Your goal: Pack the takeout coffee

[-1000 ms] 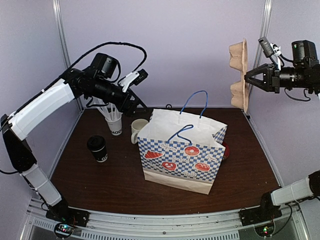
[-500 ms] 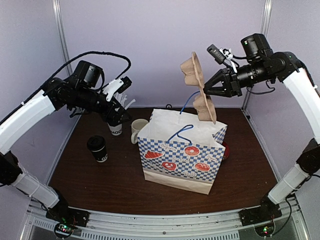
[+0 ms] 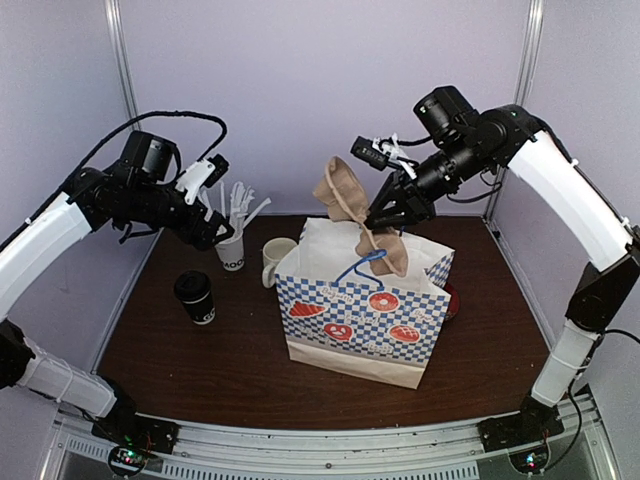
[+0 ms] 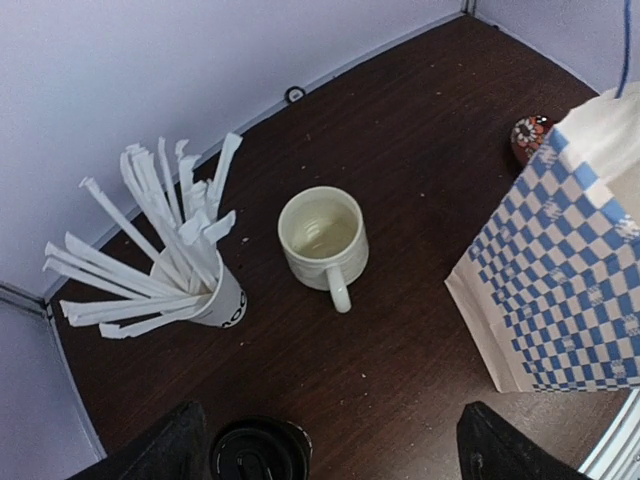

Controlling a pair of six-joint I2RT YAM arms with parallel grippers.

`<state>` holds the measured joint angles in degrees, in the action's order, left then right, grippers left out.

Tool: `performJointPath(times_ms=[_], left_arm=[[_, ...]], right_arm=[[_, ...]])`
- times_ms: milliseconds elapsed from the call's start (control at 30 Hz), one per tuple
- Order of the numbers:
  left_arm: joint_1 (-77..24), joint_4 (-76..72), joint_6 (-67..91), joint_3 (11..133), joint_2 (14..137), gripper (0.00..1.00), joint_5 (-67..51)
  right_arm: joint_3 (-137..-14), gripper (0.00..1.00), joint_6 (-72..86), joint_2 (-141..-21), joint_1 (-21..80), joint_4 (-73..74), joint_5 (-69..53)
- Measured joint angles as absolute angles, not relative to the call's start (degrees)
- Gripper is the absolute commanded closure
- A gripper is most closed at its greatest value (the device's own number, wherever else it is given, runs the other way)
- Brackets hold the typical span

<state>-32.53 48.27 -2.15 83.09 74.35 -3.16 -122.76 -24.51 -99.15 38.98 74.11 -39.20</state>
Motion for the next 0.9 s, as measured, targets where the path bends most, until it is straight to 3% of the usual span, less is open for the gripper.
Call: performJointPath(times_ms=[900], left_arm=[[-27.3, 43.3, 0.2, 75.1, 72.5, 0.09, -6.3]], right_arm=[[-114.8, 0.73, -29.9, -104.3, 46.3, 83.1, -23.8]])
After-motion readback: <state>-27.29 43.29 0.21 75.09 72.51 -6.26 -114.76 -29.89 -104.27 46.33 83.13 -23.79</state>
